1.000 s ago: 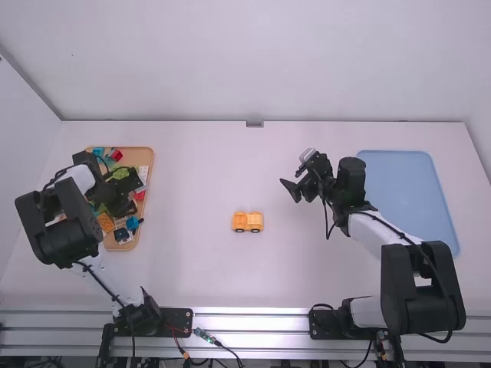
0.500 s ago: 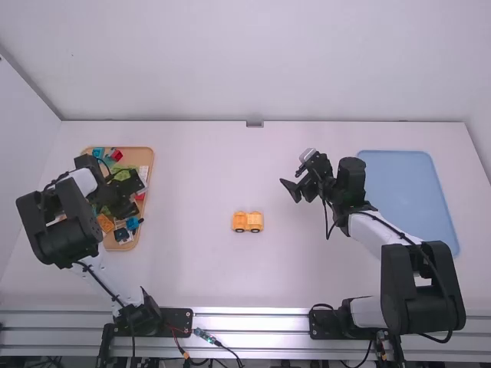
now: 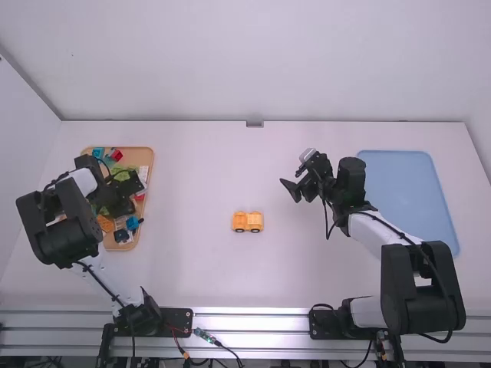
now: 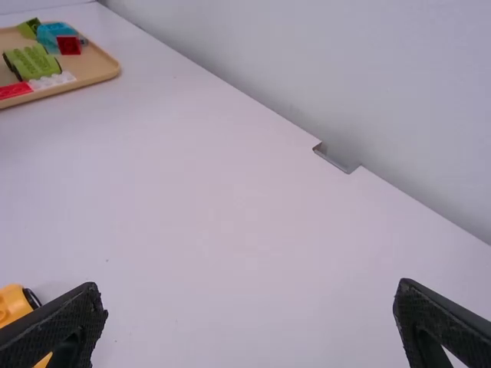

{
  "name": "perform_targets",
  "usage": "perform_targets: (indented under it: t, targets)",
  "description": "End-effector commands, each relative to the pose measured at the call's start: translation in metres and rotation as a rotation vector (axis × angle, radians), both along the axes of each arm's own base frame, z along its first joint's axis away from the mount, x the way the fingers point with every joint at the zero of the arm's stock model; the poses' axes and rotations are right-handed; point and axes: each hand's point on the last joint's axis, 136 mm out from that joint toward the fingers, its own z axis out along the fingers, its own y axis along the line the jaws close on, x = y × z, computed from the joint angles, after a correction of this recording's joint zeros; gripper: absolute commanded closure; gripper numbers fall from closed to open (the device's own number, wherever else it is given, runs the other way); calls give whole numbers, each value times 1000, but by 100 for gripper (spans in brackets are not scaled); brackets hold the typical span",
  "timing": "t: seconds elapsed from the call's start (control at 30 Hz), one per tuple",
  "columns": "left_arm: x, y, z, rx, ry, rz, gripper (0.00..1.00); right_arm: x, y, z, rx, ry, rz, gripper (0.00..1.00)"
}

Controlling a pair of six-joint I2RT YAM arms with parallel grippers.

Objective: Assemble lego blocks to make yellow taxi

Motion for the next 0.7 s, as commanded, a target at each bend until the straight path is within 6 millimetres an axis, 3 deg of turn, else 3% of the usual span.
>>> perform_targets:
  t: [0.0,0.43,0.67]
  targets:
    - [-9,0,-9,-8,37,7,69,-2,0,6,7,-16,4,1]
    - [-6,1,-8,-2,30,6,86,-2,0,6,7,-16,4,1]
    - [16,9,12,17,-22,26,87,-2,0,7,7,-17,4,1]
